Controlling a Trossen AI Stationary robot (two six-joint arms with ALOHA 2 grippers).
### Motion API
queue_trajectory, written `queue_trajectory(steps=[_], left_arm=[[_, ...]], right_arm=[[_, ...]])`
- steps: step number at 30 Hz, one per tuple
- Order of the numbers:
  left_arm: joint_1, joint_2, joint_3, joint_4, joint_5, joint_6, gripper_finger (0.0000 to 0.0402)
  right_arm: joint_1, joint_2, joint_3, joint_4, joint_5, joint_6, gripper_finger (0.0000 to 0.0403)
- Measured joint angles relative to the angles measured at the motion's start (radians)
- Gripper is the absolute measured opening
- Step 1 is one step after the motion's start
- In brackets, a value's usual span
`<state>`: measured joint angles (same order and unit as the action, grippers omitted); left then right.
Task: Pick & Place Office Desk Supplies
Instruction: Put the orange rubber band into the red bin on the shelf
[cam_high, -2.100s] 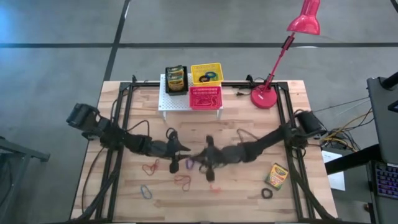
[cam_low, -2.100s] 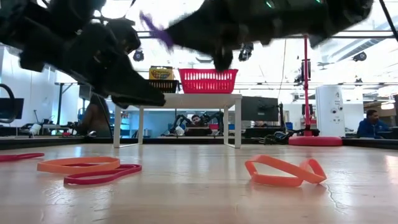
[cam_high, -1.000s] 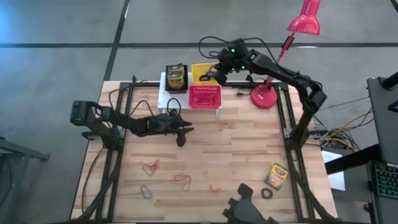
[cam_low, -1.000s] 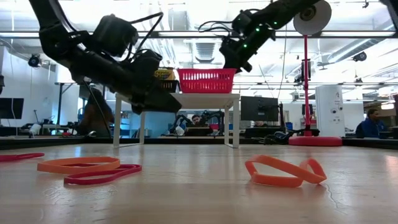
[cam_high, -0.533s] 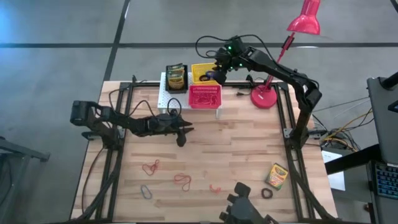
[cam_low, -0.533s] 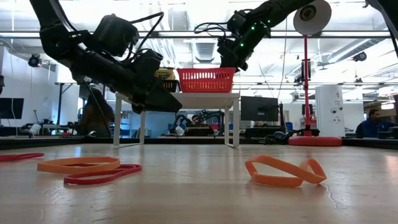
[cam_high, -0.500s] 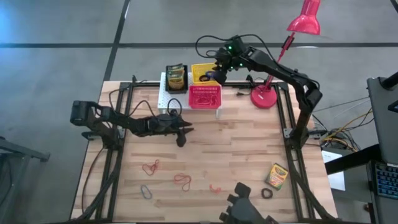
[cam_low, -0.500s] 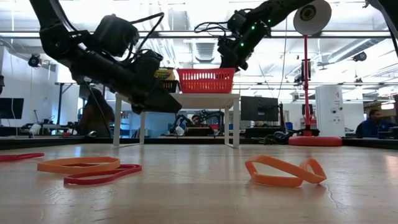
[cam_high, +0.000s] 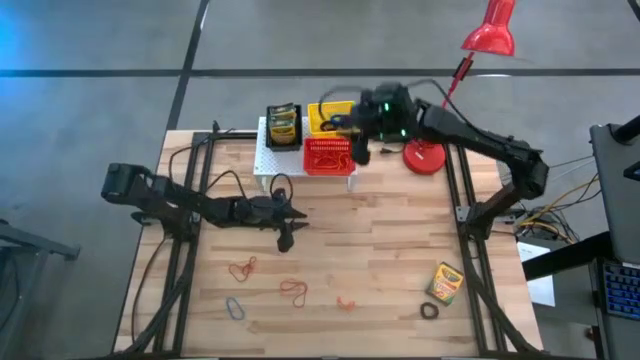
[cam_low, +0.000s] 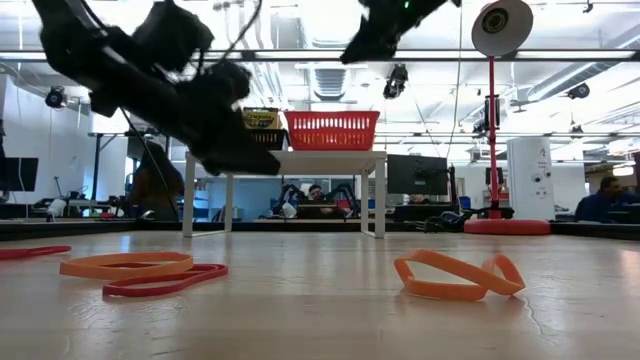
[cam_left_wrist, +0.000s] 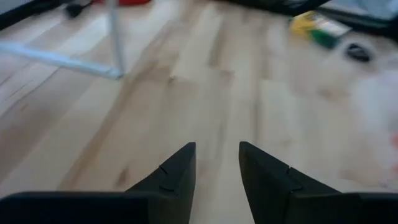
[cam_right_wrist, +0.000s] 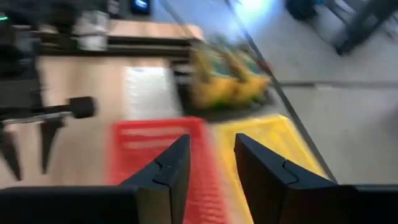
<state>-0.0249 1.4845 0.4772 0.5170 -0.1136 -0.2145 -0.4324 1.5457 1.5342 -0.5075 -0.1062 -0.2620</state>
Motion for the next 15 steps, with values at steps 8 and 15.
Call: queue_trajectory(steps=[8, 15], left_arm=[[-0.319, -0.055, 0.133, -0.196, -0.327, -0.004, 0.0120], [-0.588, 0.020, 0.366, -0.530, -0.532, -0.146, 0.0120]], right_arm=[[0.284, -0.158, -0.322, 0.277, 0.013, 0.069, 0.0090], [0.564, -0.175, -0.580, 0.541, 0.150, 0.140, 0.0070]])
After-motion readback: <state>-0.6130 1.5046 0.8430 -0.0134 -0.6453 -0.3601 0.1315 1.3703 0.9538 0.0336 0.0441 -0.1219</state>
